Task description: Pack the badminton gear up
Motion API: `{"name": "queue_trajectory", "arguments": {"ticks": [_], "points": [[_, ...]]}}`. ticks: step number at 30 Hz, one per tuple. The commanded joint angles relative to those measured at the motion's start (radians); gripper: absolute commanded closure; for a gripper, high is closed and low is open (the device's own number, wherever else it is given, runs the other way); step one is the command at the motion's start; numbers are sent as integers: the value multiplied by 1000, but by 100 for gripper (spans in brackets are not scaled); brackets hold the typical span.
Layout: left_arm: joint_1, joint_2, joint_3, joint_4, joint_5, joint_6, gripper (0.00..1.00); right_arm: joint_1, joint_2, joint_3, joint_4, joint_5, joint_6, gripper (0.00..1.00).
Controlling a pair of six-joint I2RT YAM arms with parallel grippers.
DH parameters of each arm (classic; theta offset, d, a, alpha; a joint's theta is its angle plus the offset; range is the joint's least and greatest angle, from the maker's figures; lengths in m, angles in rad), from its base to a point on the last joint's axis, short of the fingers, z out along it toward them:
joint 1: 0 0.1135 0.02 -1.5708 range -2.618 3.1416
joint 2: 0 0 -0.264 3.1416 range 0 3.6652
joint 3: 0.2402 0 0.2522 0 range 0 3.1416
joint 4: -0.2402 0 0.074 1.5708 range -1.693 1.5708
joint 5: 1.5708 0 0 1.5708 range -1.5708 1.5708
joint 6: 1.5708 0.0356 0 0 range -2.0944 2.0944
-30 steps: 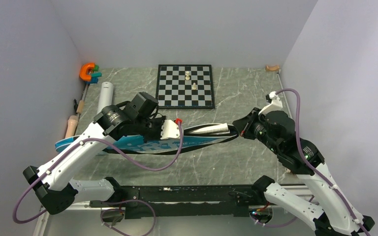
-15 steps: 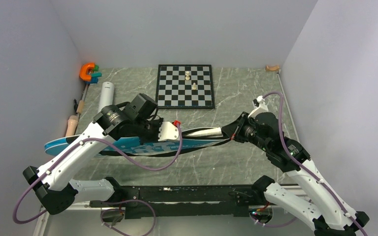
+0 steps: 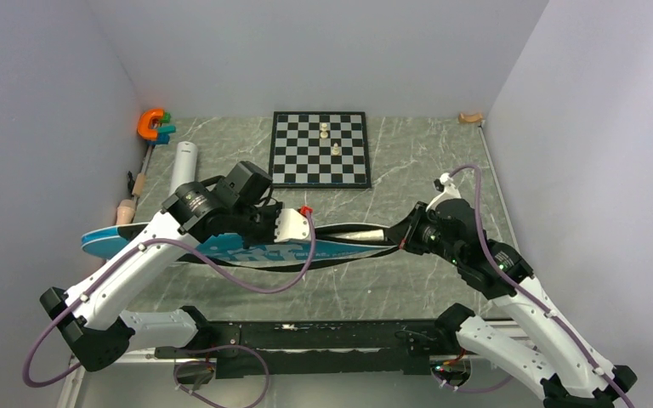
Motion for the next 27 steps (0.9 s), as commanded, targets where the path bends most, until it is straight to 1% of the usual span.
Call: {"name": "queue_trajectory", "arguments": {"ticks": [1, 4, 7, 11, 13, 15, 18, 22, 25, 27], "points": [[0, -42, 9, 148, 52, -9, 100, 13, -22, 70, -81, 2, -27, 100], [3, -42, 17, 145, 60, -11, 100, 13, -21, 51, -95, -4, -30, 100], [4, -45, 23, 140, 60, -10, 100, 12, -20, 77, -142, 54, -49, 100], [5, -47, 21, 139, 65, -5, 100, 12, 13, 219, -226, 137, -104, 99], [4, -44, 26, 137, 68, -8, 100, 13, 30, 298, -225, 138, -122, 94], [5, -41, 32, 137, 70, -5, 100, 13, 56, 346, -203, 104, -130, 93], [4, -42, 37, 136, 68, -7, 100, 13, 85, 322, -125, -2, -112, 93], [4, -46, 33, 134, 65, -4, 100, 12, 102, 219, -20, -120, -75, 97], [6, -50, 28, 134, 65, -1, 100, 13, 108, 152, 6, -141, -60, 100], [6, -51, 25, 134, 65, 1, 100, 13, 105, 127, 10, -130, -61, 100]]}}
